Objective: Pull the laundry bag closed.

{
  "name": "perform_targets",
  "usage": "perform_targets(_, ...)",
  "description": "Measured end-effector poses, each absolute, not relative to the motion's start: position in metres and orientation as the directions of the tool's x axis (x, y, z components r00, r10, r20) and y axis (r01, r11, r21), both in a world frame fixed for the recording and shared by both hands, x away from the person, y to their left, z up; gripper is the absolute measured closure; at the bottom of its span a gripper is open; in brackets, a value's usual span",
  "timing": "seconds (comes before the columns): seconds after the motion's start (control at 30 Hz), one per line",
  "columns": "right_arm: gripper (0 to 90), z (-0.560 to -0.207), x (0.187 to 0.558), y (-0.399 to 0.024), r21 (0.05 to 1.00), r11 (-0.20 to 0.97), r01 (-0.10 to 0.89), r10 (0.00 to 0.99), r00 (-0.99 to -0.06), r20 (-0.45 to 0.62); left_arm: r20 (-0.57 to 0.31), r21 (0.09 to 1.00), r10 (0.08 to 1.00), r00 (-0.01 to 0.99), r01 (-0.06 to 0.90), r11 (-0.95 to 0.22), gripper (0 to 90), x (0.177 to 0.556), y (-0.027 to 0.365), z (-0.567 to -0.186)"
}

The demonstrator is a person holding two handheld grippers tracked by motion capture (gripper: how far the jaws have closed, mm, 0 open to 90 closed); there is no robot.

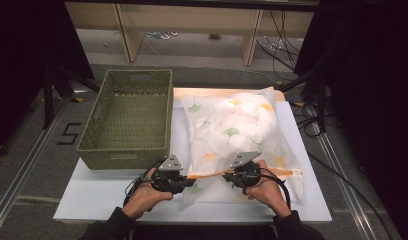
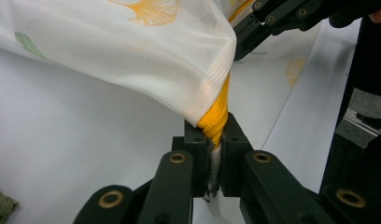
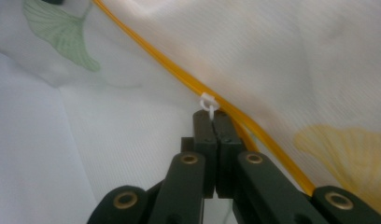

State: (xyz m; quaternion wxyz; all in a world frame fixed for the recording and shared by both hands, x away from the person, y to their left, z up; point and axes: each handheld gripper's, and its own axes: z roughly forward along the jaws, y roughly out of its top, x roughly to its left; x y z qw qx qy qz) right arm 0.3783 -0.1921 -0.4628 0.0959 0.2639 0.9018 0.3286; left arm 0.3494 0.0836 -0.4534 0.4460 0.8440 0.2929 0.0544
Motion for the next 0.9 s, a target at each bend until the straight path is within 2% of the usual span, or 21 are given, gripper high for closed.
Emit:
perform_targets(0.3,90.0,-0.466,0.376,-0.21,0.64,0.625,0.447,0.578,-0.816,0.005,-0.146,0.786,0.531,0.835,0.424,-0.45,84.3,0.349,0.085,-0.453)
perform_targets(0.43,90.0,-0.468,0.376,-0.217,0.649,0.619,0.442,0.591,-0.806,-0.015,-0.177,0.791,0.538,0.824,0.445,-0.42,84.4,0.346,0.084,-0.452)
perform_targets(0.8,90.0,-0.47,0.378,-0.245,0.643,0.593,0.484,0.64,-0.769,-0.011,-0.128,0.792,0.527,0.84,0.406,-0.455,84.4,0.346,0.086,-0.448)
perform_targets(0.9,90.0,-0.469,0.378,-0.25,0.64,0.589,0.494,0.653,-0.757,-0.016,-0.14,0.799,0.528,0.837,0.411,-0.439,84.3,0.345,0.086,-0.449)
